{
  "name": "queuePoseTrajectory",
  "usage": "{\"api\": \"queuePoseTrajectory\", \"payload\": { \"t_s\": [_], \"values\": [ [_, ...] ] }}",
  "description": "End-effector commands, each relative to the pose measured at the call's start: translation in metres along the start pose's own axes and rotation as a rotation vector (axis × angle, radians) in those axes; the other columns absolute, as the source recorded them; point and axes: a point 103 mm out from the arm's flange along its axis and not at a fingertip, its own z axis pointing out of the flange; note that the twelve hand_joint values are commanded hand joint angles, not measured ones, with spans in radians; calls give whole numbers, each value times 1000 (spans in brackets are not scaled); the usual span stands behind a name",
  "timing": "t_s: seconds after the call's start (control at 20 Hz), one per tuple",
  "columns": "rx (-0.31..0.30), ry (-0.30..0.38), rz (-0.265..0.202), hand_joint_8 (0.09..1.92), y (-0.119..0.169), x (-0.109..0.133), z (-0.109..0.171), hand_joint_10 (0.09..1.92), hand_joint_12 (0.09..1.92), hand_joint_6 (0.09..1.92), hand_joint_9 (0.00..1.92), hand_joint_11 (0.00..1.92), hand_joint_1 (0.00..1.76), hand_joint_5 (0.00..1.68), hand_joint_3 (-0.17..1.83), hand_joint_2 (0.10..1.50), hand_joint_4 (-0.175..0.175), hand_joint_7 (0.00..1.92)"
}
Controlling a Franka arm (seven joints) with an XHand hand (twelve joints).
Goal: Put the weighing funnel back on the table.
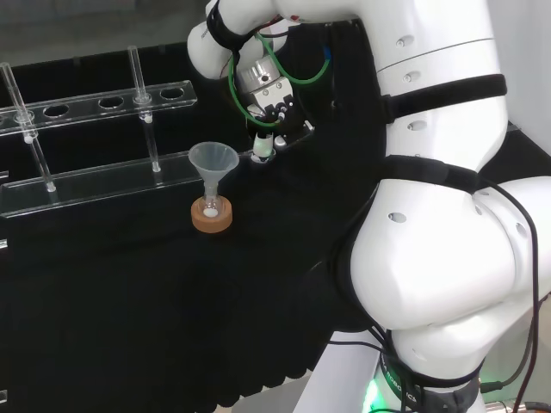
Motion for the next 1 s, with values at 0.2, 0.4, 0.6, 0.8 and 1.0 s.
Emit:
{"api": "queuePoseTrajectory", "payload": {
  "t_s": [0.2,0.4,0.6,0.8,1.0],
  "values": [
    [-28,31,-45,673,-12,-3,-4,467,1279,303,620,409,828,386,408,619,-4,250],
    [-73,39,-53,664,-33,-12,-18,540,1301,235,551,363,805,366,401,612,-5,220],
    [-90,40,-45,663,-55,-16,-30,569,1308,203,531,354,796,365,397,611,-7,217],
    [-108,55,-20,661,-75,-20,-39,579,1315,179,521,350,789,358,394,611,-10,215],
    [-138,61,-5,660,-102,-22,-52,591,1321,154,513,344,785,363,390,613,-11,218]
  ]
}}
